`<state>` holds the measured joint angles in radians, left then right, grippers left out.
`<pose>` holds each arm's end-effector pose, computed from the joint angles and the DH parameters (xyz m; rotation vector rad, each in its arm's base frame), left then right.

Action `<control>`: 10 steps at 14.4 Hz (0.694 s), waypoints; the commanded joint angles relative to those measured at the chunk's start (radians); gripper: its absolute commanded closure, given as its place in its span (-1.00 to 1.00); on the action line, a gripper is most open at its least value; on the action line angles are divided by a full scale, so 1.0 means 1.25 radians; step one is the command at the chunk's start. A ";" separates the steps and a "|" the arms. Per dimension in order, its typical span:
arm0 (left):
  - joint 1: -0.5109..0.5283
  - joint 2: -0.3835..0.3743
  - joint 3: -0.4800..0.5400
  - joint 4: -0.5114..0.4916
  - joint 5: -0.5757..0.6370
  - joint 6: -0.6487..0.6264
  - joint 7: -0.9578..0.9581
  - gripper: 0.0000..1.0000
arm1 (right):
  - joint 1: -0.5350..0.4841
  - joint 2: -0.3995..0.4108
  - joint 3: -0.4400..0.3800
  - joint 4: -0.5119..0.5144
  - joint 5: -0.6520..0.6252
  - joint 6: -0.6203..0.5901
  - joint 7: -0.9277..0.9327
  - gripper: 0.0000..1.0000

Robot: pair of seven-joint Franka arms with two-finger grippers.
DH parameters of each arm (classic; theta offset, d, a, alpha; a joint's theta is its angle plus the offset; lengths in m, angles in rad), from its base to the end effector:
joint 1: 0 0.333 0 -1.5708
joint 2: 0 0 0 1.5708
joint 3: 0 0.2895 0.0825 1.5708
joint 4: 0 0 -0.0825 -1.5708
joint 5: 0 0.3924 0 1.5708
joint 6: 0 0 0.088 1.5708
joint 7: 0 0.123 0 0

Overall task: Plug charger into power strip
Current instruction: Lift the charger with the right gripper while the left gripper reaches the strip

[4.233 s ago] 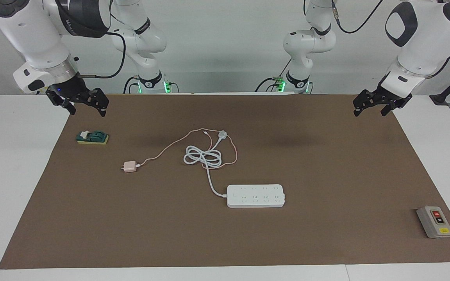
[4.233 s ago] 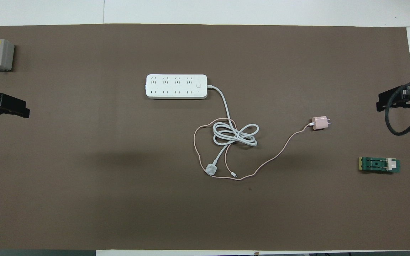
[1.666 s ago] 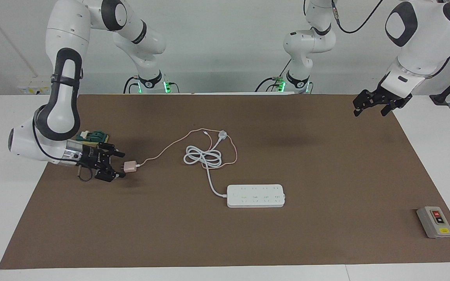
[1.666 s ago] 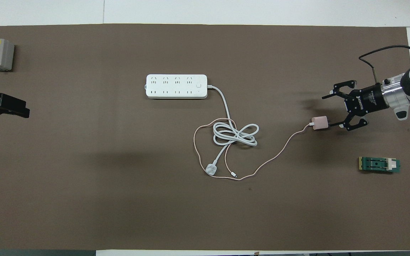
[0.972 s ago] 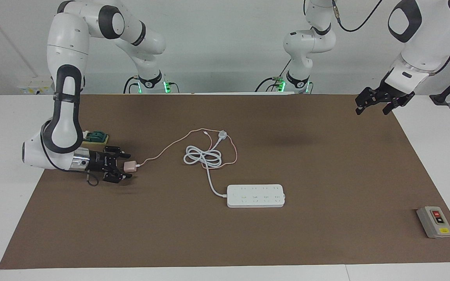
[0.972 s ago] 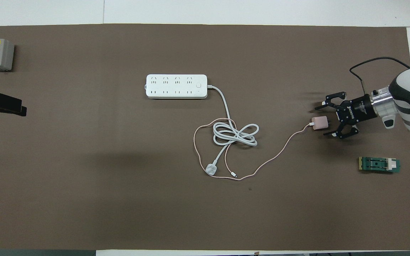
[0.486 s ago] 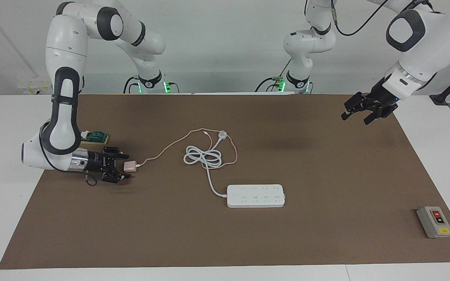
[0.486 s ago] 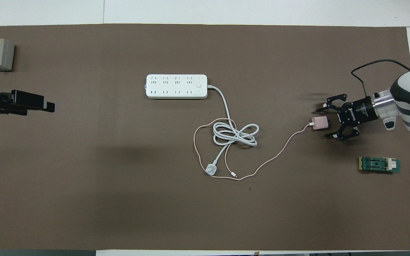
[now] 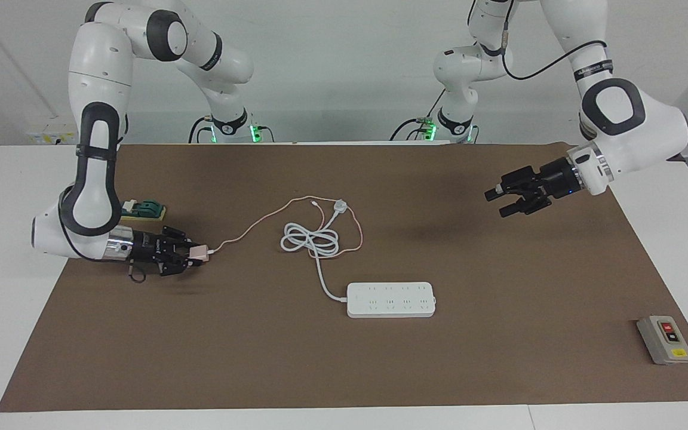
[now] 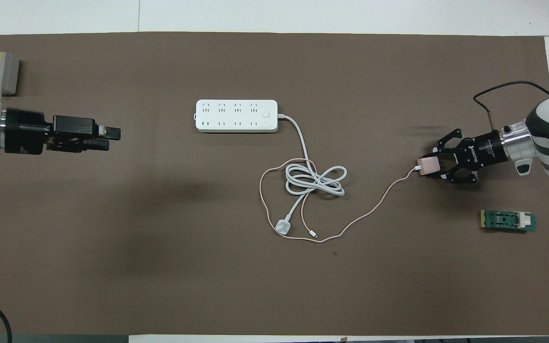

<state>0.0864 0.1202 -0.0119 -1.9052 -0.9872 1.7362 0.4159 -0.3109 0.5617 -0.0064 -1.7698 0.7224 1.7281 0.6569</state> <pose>0.5808 -0.0459 0.4126 2.1646 -0.0137 -0.0331 0.5793 -0.1152 0.1913 -1.9373 1.5053 0.8844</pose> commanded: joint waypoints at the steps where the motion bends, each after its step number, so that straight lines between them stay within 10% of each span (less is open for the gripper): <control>1: -0.005 0.019 -0.009 -0.061 -0.141 0.008 0.084 -1.00 | 0.000 0.003 0.008 -0.015 0.004 0.026 -0.006 1.00; 4: -0.008 0.159 -0.009 -0.052 -0.329 -0.118 0.197 -1.00 | 0.019 -0.023 0.009 0.009 0.001 0.017 0.095 1.00; 10: -0.085 0.208 -0.013 -0.055 -0.485 -0.158 0.234 -1.00 | 0.110 -0.097 0.021 0.066 0.010 -0.014 0.306 1.00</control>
<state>0.0244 0.3451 -0.0392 -1.9821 -1.5205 1.5762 0.6723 -0.1988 0.4700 0.0164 -1.7041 0.7224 1.7270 0.9697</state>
